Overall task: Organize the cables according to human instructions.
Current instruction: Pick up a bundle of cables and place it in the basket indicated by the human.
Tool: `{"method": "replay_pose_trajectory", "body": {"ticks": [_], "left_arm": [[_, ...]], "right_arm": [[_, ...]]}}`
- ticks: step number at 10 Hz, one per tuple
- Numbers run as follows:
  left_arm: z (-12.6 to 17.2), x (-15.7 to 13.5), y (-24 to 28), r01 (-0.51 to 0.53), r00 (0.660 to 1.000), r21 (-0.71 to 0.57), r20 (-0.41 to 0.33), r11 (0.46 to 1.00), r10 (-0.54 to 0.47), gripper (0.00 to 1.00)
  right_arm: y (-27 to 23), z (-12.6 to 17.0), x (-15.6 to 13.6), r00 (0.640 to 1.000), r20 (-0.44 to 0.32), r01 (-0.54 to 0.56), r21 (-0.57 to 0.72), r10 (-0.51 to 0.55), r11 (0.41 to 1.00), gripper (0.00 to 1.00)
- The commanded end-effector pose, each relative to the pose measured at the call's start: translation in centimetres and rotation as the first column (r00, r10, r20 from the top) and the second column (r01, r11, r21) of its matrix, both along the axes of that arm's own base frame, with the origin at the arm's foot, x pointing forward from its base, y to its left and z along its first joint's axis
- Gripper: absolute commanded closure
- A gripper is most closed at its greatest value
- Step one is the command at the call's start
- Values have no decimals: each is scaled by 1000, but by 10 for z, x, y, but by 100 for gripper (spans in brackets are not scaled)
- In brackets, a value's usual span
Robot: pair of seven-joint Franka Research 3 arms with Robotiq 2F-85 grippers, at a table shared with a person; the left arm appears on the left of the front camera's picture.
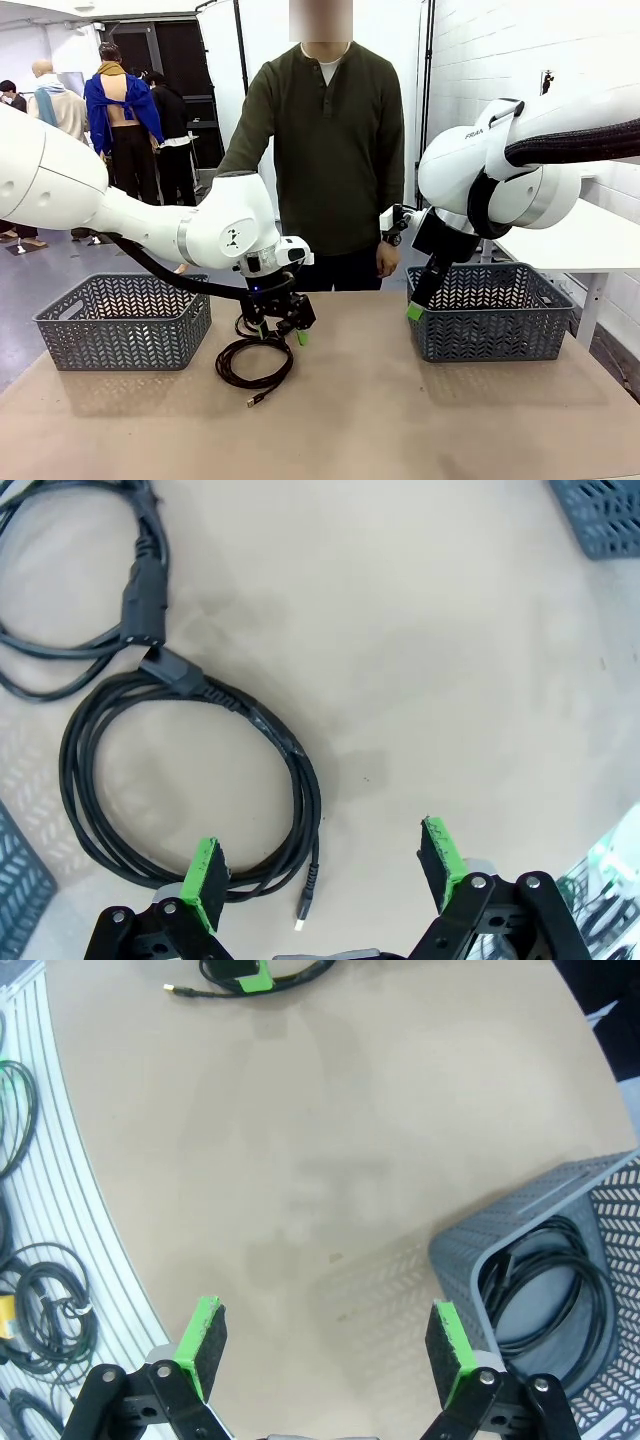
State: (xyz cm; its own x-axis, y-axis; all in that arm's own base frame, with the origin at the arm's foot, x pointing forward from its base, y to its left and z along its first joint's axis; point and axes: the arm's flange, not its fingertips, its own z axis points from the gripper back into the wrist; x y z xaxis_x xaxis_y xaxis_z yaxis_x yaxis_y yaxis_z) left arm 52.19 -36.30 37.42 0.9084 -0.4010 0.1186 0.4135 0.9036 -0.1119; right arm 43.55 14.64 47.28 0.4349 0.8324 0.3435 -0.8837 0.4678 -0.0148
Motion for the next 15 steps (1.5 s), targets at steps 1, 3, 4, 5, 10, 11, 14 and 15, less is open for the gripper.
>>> {"method": "replay_pose_trajectory", "body": {"ticks": [1, 3, 4, 5, 10, 11, 14, 15], "left_arm": [[-4, -6, -6, -126, 992, 50, 9, 991, 126, 0], [-12, -6, -8, -227, 974, 75, 21, 971, 226, 0], [-15, -5, -11, -259, 966, 80, 14, 962, 259, 0], [-21, 0, -13, -267, 963, 62, -12, 962, 268, 0], [-39, 22, -13, -316, 947, 46, -47, 948, 318, 0], [-39, 25, -14, -332, 941, 44, -54, 942, 334, 0], [-39, 27, -19, -389, 919, 51, -45, 920, 391, 0], [-38, 26, -20, -396, 916, 54, -37, 916, 399, 0]], "right_arm": [[0, 0, 1, 1000, 1, 0, -6, 0, 1000, 0], [0, 0, 1, 1000, 1, 0, -6, 0, 1000, 0], [0, 0, 1, 1000, 1, 0, -6, 0, 1000, 0], [0, 0, 1, 1000, 1, 0, -6, 0, 1000, 0], [0, 0, 1, 1000, 1, 0, -6, 0, 1000, 0], [0, 0, 1, 1000, 1, 0, -6, 0, 1000, 0], [0, 0, 1, 1000, 1, 0, -6, 0, 1000, 0], [0, 0, 1, 1000, 1, 0, -6, 0, 1000, 0]]}}
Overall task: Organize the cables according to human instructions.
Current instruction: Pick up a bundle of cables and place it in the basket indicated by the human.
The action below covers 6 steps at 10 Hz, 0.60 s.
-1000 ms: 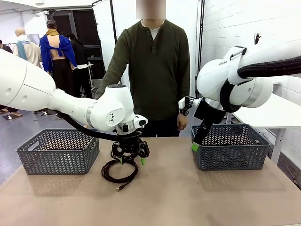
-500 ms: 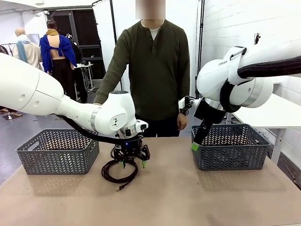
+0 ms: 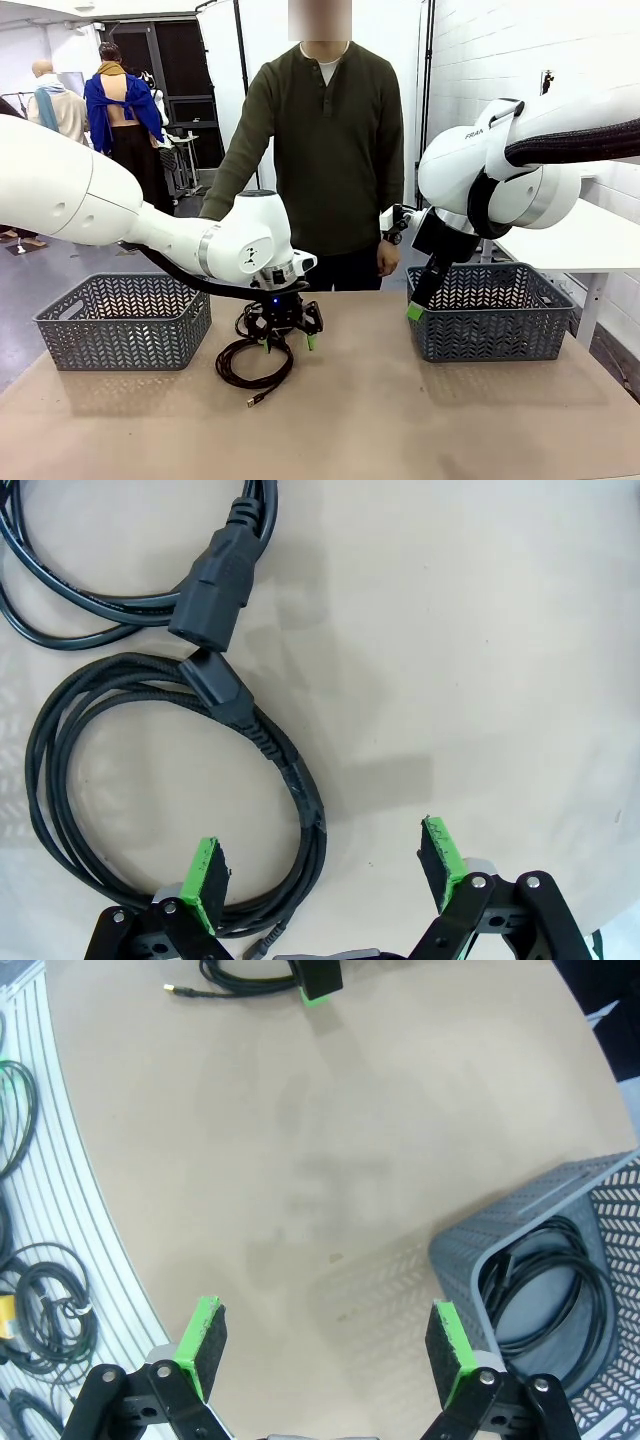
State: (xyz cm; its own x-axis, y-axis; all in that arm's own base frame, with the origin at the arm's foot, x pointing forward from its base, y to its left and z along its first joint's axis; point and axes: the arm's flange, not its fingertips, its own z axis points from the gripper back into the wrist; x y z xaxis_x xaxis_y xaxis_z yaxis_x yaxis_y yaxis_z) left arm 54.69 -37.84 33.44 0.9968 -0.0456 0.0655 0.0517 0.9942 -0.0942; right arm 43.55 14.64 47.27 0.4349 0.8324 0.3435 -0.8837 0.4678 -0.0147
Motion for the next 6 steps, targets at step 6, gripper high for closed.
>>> {"method": "replay_pose_trajectory", "body": {"ticks": [6], "left_arm": [[-6, 0, -10, -53, 998, 34, -32, 998, 54, 0]], "right_arm": [[0, 0, 1, 1000, 1, 0, -6, 0, 1000, 0]]}}
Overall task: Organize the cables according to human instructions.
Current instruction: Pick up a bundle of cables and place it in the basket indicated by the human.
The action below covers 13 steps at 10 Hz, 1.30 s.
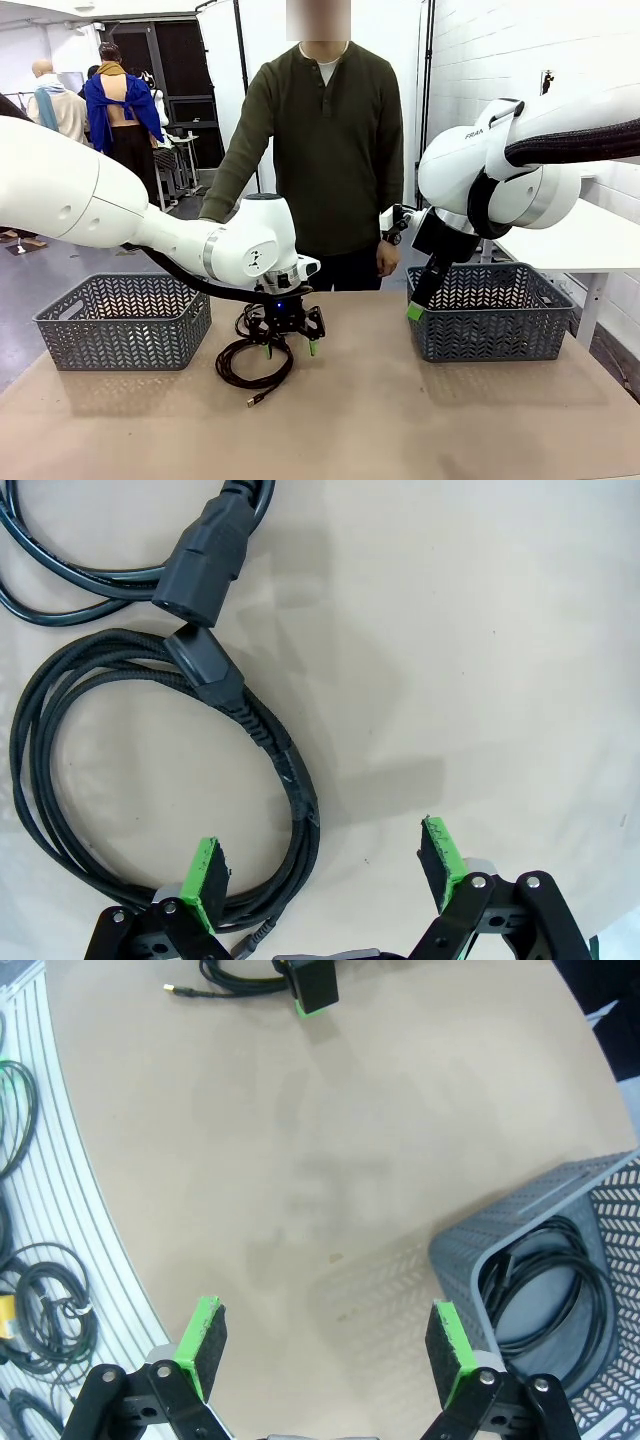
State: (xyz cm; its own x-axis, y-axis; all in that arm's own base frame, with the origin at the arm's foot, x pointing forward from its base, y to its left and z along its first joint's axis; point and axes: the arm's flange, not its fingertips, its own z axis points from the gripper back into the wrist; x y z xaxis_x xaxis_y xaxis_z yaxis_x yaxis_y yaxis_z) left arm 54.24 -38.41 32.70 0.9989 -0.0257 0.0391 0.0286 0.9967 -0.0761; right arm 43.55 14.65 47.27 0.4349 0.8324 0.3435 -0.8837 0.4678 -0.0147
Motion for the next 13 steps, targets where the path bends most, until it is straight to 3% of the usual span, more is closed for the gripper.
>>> {"method": "replay_pose_trajectory", "body": {"ticks": [1, 8, 9, 10, 13], "left_arm": [[0, 6, -5, -34, 999, 18, -8, 999, 34, 0], [-9, 6, -11, -24, 1000, 43, -14, 999, 25, 0], [-9, 7, -11, -27, 999, 46, -19, 999, 28, 4], [-11, 8, -11, -31, 999, 46, -23, 998, 32, 18], [-10, 9, -11, -30, 999, 50, -20, 998, 31, 77]], "right_arm": [[0, 0, 1, 1000, 1, 0, -6, 0, 1000, 0], [0, 0, 1, 1000, 1, 0, -6, 0, 1000, 0], [0, 0, 1, 1000, 1, 0, -6, 0, 1000, 0], [0, 0, 1, 1000, 1, 0, -6, 0, 1000, 0], [0, 0, 1, 1000, 1, 0, -6, 0, 1000, 0]]}}
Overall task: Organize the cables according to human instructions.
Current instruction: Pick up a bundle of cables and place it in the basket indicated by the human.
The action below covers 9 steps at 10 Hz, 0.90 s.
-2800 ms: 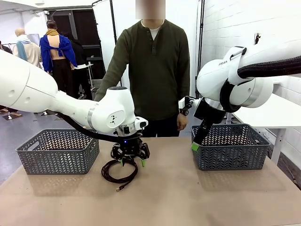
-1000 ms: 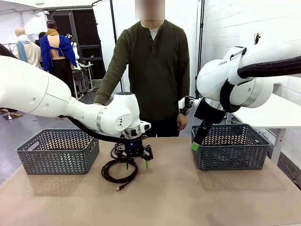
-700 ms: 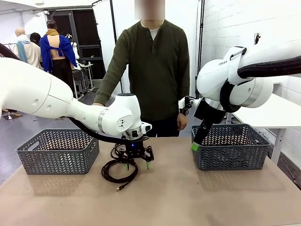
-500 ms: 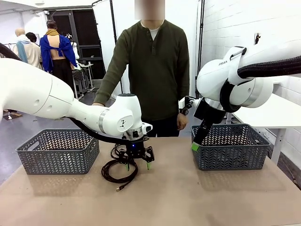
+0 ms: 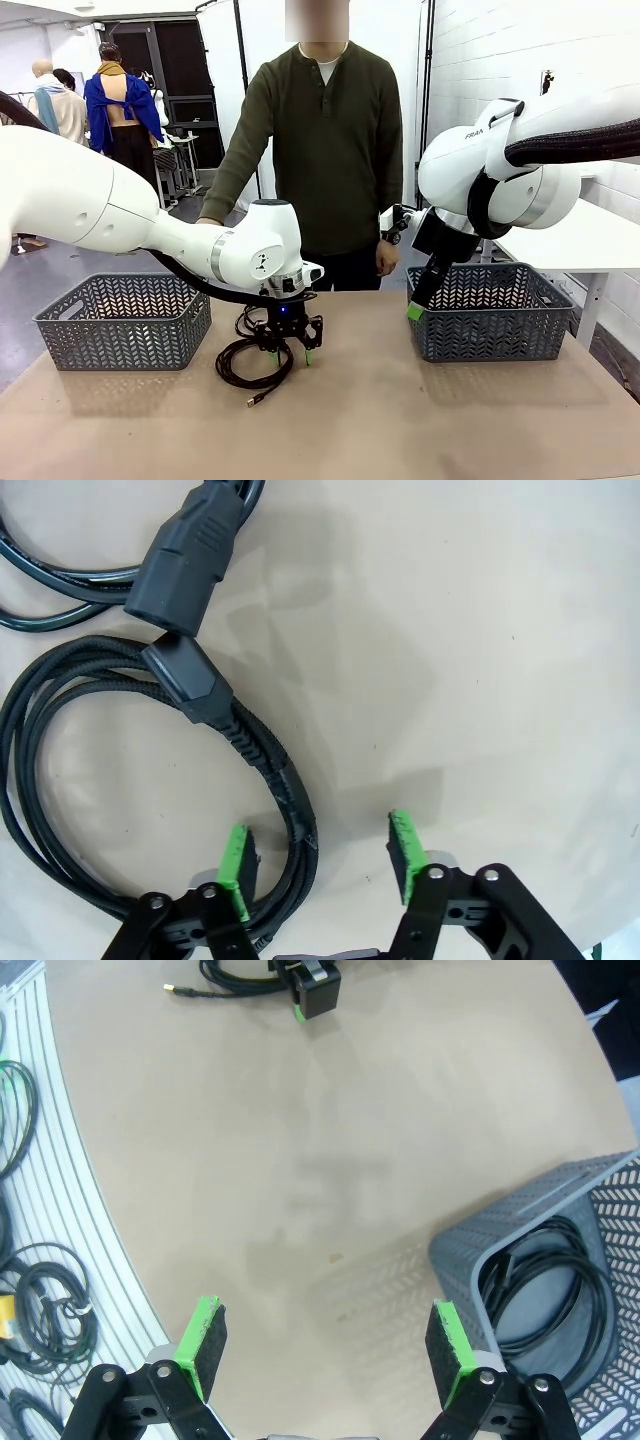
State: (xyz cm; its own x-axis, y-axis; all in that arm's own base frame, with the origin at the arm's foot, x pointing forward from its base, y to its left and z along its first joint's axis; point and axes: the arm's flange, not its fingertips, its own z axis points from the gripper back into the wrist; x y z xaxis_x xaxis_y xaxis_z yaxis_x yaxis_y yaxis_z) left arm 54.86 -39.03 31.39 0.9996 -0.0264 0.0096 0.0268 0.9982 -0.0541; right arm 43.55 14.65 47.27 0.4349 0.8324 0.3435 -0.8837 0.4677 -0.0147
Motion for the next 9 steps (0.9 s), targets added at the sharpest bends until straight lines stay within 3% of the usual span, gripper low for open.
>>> {"method": "replay_pose_trajectory", "body": {"ticks": [1, 9], "left_arm": [[3, 3, -5, -29, 1000, 26, 9, 999, 28, 97], [11, -2, -12, -68, 998, 57, 23, 996, 67, 100]], "right_arm": [[0, 0, 1, 1000, 1, 0, -6, 0, 1000, 0], [0, 0, 1, 1000, 1, 0, -6, 0, 1000, 0]]}}
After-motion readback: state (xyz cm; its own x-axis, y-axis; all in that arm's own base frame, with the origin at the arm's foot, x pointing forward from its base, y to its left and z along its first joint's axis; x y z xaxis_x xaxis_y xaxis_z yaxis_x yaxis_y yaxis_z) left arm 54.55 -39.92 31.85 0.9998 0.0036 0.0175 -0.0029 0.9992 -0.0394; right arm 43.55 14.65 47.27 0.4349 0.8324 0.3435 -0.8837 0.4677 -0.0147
